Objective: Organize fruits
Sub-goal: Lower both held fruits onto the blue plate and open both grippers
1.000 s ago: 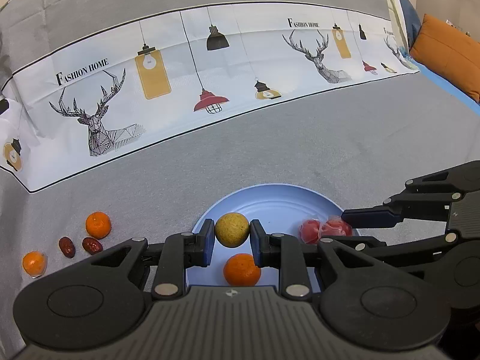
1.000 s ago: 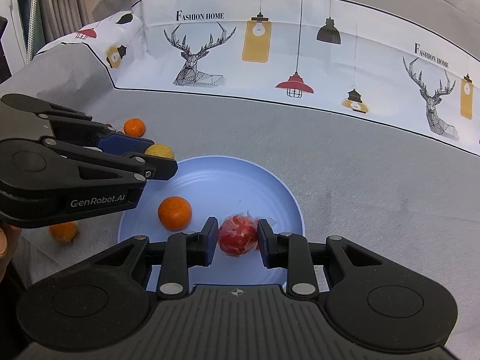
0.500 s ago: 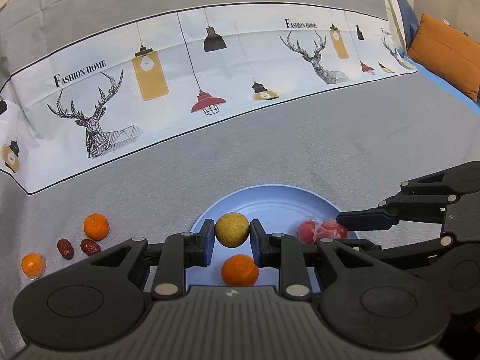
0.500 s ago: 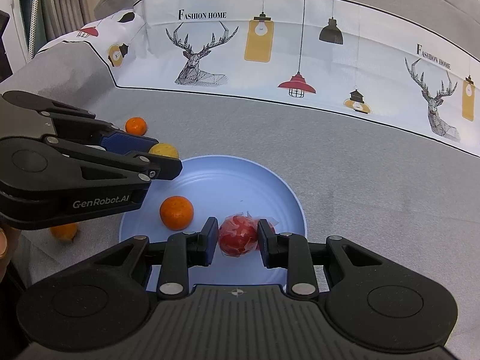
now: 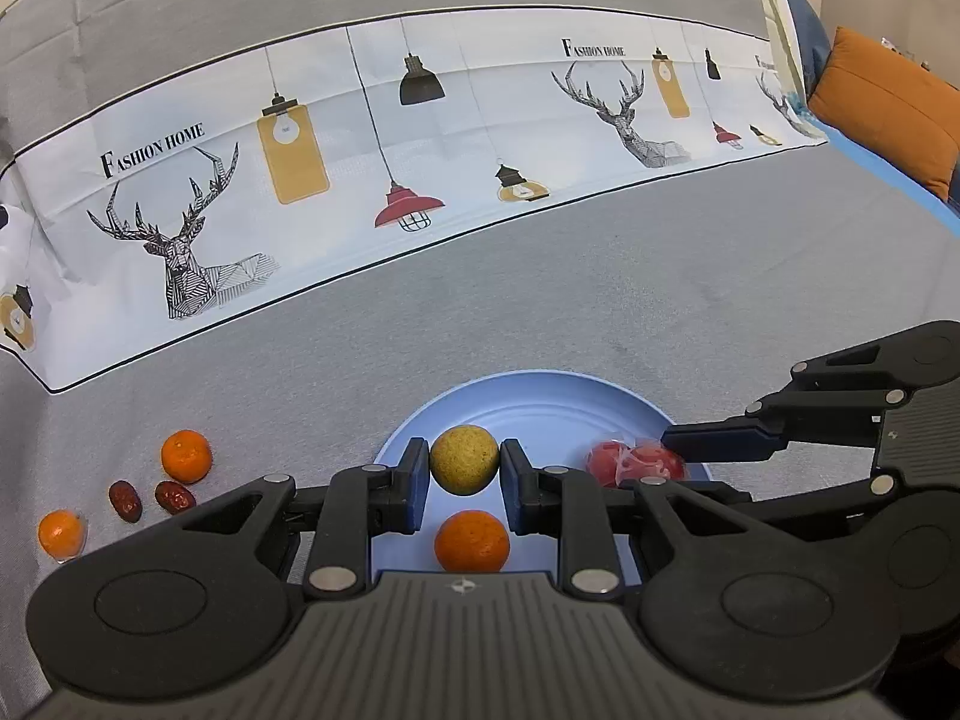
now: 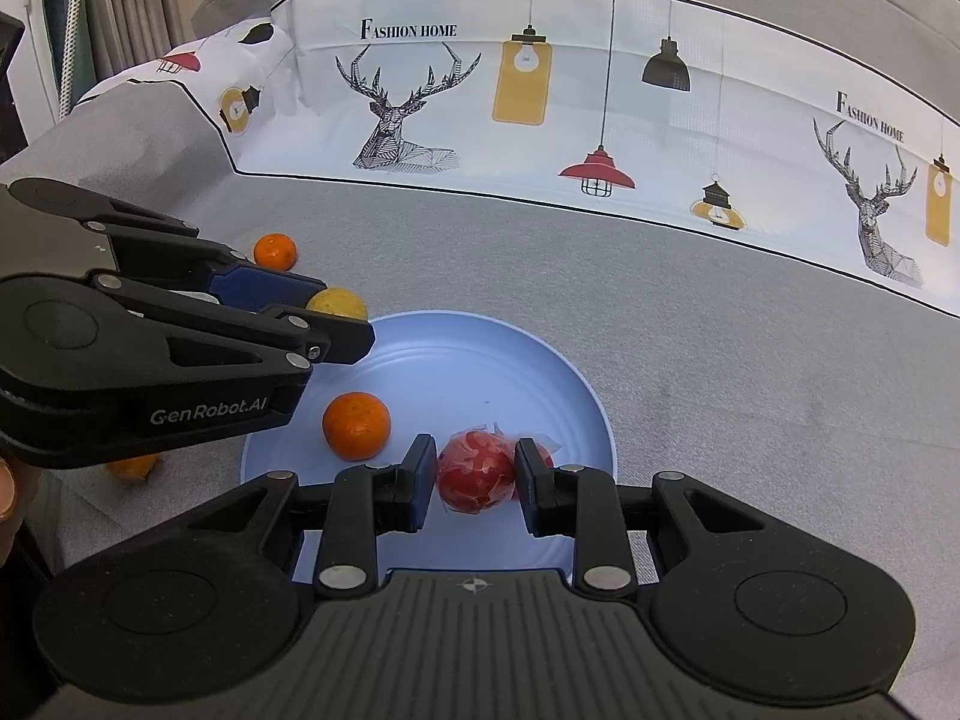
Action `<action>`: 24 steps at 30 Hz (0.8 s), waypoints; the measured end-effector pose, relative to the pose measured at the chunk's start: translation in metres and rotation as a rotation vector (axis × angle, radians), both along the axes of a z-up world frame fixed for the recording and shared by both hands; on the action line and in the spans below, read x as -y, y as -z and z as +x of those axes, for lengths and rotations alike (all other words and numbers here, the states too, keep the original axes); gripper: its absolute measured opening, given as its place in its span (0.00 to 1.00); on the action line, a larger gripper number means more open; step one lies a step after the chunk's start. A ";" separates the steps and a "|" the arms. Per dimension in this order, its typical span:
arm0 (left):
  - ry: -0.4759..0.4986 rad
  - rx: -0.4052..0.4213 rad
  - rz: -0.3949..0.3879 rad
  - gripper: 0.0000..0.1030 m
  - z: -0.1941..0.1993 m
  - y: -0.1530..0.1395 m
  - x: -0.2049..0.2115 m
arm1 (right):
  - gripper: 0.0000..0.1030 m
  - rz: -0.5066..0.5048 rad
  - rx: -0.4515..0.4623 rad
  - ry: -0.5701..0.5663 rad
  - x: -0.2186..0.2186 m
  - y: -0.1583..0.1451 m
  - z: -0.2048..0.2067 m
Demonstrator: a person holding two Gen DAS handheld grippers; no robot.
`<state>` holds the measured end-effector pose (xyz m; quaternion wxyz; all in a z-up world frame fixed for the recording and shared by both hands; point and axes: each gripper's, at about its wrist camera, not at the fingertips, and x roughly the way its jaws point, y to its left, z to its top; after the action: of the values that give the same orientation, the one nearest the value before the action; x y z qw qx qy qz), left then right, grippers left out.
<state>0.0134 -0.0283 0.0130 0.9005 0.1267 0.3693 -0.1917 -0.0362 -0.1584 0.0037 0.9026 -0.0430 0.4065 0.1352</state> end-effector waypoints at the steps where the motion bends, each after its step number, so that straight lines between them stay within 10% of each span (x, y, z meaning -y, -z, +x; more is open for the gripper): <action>1: 0.001 0.000 -0.001 0.27 0.000 0.000 0.000 | 0.29 0.000 0.000 -0.001 0.000 0.000 0.000; 5: 0.010 -0.011 -0.015 0.28 0.000 0.000 0.000 | 0.30 -0.011 0.005 0.007 -0.001 0.000 0.000; 9: 0.022 0.000 -0.006 0.35 -0.003 0.000 0.004 | 0.54 -0.016 0.006 0.023 0.000 -0.001 0.000; 24: 0.007 0.012 -0.014 0.35 -0.003 -0.002 0.002 | 0.54 -0.025 0.023 0.043 0.000 -0.004 0.002</action>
<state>0.0101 -0.0299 0.0152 0.9028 0.1227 0.3623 -0.1965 -0.0343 -0.1589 0.0072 0.9092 -0.0471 0.3987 0.1100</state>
